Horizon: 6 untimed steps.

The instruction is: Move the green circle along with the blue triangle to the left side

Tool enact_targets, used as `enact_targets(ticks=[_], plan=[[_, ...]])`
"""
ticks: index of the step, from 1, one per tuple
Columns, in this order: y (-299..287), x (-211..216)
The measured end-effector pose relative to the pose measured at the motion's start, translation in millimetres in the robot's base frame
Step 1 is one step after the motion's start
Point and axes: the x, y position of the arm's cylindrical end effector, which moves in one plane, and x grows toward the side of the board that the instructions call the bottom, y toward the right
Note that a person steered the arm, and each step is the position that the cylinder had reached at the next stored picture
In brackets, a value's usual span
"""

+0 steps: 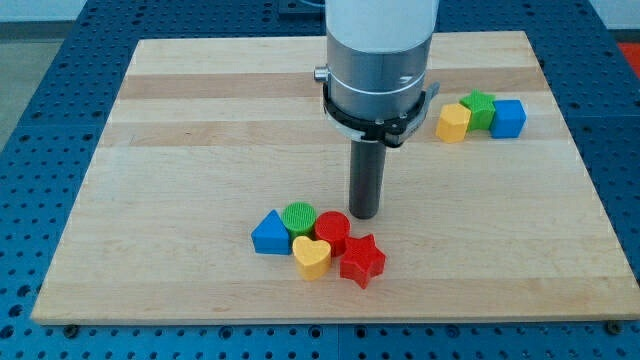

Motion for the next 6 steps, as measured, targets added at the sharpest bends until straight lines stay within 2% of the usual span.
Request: enact_targets(ticks=[1, 2, 3, 5, 6], plan=[[-44, 0], [-44, 0], [-75, 0], [-97, 0], [-105, 17]])
